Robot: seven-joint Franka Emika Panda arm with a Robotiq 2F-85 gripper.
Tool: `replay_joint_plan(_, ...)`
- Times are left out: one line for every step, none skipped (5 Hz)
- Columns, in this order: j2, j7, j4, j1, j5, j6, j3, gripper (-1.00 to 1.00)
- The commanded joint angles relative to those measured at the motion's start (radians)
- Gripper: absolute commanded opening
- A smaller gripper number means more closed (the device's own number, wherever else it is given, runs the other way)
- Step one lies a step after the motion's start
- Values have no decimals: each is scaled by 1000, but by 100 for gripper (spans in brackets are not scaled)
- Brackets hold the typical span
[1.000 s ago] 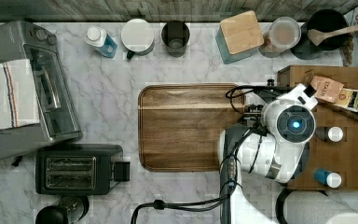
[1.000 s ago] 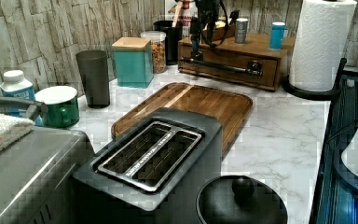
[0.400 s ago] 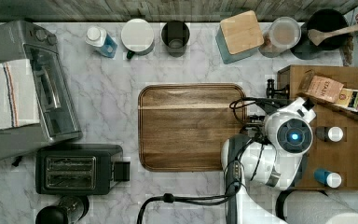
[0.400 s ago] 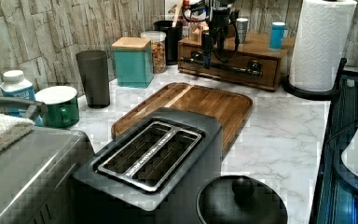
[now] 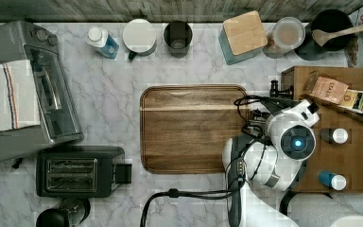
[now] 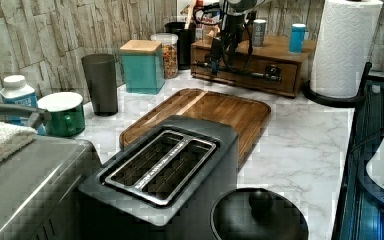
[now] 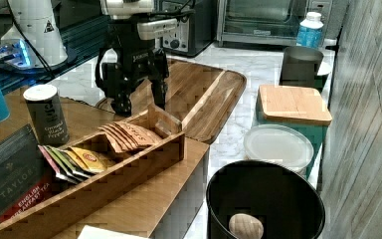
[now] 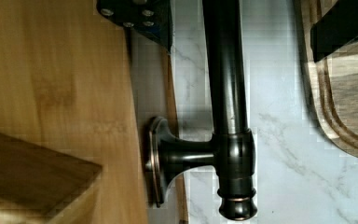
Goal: Open the drawer.
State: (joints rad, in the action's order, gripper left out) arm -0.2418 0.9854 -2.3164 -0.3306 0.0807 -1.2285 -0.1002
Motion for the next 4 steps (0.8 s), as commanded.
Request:
replay_joint_plan(-27,11,-22,1,2,19,9,100)
replay_joint_plan(-36,70,0,-16,-15,68,36,100)
replay_joint_plan(-16,122,2,-30,-53,96,67,100)
replay_joint_plan(6,251,-7,-73,-156,121,147,100)
